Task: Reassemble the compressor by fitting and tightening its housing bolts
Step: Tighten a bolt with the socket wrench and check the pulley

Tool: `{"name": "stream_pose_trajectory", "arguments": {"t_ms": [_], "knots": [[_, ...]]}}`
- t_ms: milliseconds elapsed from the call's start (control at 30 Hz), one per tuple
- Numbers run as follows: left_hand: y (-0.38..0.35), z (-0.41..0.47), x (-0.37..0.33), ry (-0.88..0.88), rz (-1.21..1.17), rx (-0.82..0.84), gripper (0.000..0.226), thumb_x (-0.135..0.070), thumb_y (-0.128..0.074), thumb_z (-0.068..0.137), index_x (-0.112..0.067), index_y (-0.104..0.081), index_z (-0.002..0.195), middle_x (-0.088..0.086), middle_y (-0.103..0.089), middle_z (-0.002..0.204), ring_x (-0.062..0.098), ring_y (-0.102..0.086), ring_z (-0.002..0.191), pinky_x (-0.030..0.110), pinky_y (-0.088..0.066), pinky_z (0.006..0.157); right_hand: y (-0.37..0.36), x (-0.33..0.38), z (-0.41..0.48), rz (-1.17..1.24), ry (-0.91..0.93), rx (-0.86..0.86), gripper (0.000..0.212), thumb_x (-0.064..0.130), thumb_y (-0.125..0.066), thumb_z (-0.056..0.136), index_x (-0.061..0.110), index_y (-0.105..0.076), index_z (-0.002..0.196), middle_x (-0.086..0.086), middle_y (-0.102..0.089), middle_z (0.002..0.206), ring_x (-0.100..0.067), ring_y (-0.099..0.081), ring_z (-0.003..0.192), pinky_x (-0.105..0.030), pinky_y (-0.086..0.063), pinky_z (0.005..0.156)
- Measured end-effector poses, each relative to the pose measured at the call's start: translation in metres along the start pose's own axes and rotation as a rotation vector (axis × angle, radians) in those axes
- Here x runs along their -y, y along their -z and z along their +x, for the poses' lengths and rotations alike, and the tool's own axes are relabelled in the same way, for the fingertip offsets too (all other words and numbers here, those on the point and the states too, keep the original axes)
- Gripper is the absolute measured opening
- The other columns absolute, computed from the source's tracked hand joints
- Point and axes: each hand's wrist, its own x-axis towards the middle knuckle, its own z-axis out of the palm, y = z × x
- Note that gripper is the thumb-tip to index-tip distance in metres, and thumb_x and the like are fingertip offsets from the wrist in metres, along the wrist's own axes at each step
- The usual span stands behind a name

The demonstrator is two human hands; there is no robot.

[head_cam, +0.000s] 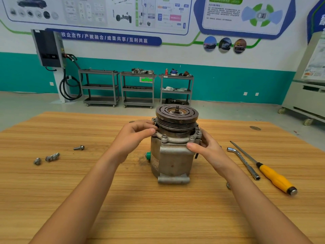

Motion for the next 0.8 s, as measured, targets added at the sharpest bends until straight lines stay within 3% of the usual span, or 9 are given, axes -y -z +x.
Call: {"name": "stream_pose_trajectory", "arguments": {"t_ms": [100, 233, 300, 367, 467, 567, 633, 733, 800], "knots": [[-0.002, 0.000, -0.001, -0.010, -0.006, -0.032, 0.012, -0.013, -0.065, 0.084, -0.025, -0.068, 0.085, -0.016, -0.068, 0.087, -0.012, -0.060, 0.073, 0.004, -0.042, 0.057, -0.001, -0.001, 0.000, 0.008, 0.006, -0.005, 0.096, 0.046, -0.074, 0.060, 0.024, -0.033, 0.144, 0.006, -0.045, 0.140, -0.013, -0.041, 0.129, -0.032, -0.037, 0.106], [-0.005, -0.006, 0.006, 0.019, -0.039, -0.156, 0.012, -0.026, -0.067, 0.083, -0.025, -0.064, 0.096, -0.018, -0.064, 0.095, -0.008, -0.060, 0.083, 0.015, -0.045, 0.067, 0.001, 0.003, -0.008, 0.012, 0.027, 0.068, 0.083, 0.051, -0.070, 0.064, 0.035, -0.033, 0.137, 0.025, -0.047, 0.124, 0.004, -0.046, 0.113, -0.004, -0.041, 0.083], [-0.004, -0.011, 0.013, 0.033, -0.010, -0.180, 0.021, -0.029, -0.065, 0.084, -0.025, -0.062, 0.104, -0.019, -0.060, 0.105, -0.006, -0.056, 0.090, 0.018, -0.043, 0.071, 0.012, 0.001, -0.014, -0.019, -0.026, 0.026, 0.083, 0.058, -0.057, 0.066, 0.033, -0.031, 0.141, 0.022, -0.045, 0.126, 0.001, -0.046, 0.114, -0.015, -0.040, 0.094], [-0.002, -0.019, 0.023, 0.043, 0.043, -0.161, 0.027, -0.030, -0.065, 0.085, -0.028, -0.058, 0.111, -0.021, -0.057, 0.110, -0.006, -0.055, 0.093, 0.016, -0.043, 0.069, 0.037, -0.010, -0.018, -0.202, -0.066, -0.225, 0.066, 0.053, -0.054, 0.081, 0.021, -0.043, 0.138, 0.008, -0.052, 0.127, -0.009, -0.048, 0.113, -0.029, -0.041, 0.093], [-0.001, -0.033, 0.037, 0.064, 0.102, -0.096, 0.031, -0.024, -0.067, 0.084, -0.030, -0.054, 0.113, -0.019, -0.056, 0.114, -0.004, -0.056, 0.097, 0.011, -0.043, 0.068, 0.092, -0.038, -0.024, -0.736, -0.218, -0.588, 0.031, 0.032, -0.051, 0.095, 0.006, -0.067, 0.104, -0.010, -0.067, 0.100, -0.023, -0.054, 0.084, -0.029, -0.041, 0.070], [-0.003, -0.040, 0.043, 0.053, 0.139, -0.064, 0.034, -0.021, -0.067, 0.085, -0.027, -0.053, 0.115, -0.017, -0.055, 0.117, -0.001, -0.057, 0.100, 0.010, -0.043, 0.070, 0.117, -0.060, -0.022, -1.096, -0.504, -0.398, 0.038, 0.045, -0.048, 0.093, 0.010, -0.061, 0.084, -0.004, -0.059, 0.080, -0.024, -0.052, 0.077, -0.029, -0.040, 0.063], [-0.006, -0.041, 0.042, 0.038, 0.155, -0.050, 0.034, -0.021, -0.066, 0.085, -0.028, -0.053, 0.116, -0.018, -0.054, 0.117, -0.003, -0.057, 0.099, 0.010, -0.043, 0.071, 0.115, -0.070, -0.015, -1.262, -0.556, -0.272, 0.033, 0.046, -0.049, 0.092, 0.015, -0.052, 0.082, 0.001, -0.053, 0.078, -0.020, -0.050, 0.077, -0.026, -0.039, 0.063], [-0.006, -0.041, 0.040, 0.018, 0.161, -0.042, 0.032, -0.022, -0.064, 0.086, -0.030, -0.053, 0.115, -0.019, -0.054, 0.116, -0.010, -0.058, 0.093, 0.009, -0.043, 0.071, 0.113, -0.075, -0.003, -1.265, -0.535, -0.255, 0.021, 0.032, -0.052, 0.093, 0.013, -0.050, 0.082, 0.002, -0.052, 0.073, -0.019, -0.053, 0.075, -0.025, -0.038, 0.055], [-0.004, -0.041, 0.040, 0.024, 0.161, -0.050, 0.030, -0.022, -0.063, 0.087, -0.030, -0.053, 0.115, -0.019, -0.054, 0.117, -0.011, -0.057, 0.092, 0.010, -0.042, 0.072, 0.116, -0.075, 0.001, -1.056, -0.556, -0.290, 0.022, 0.026, -0.053, 0.092, 0.010, -0.053, 0.077, -0.003, -0.053, 0.068, -0.020, -0.055, 0.070, -0.027, -0.037, 0.052]]}}
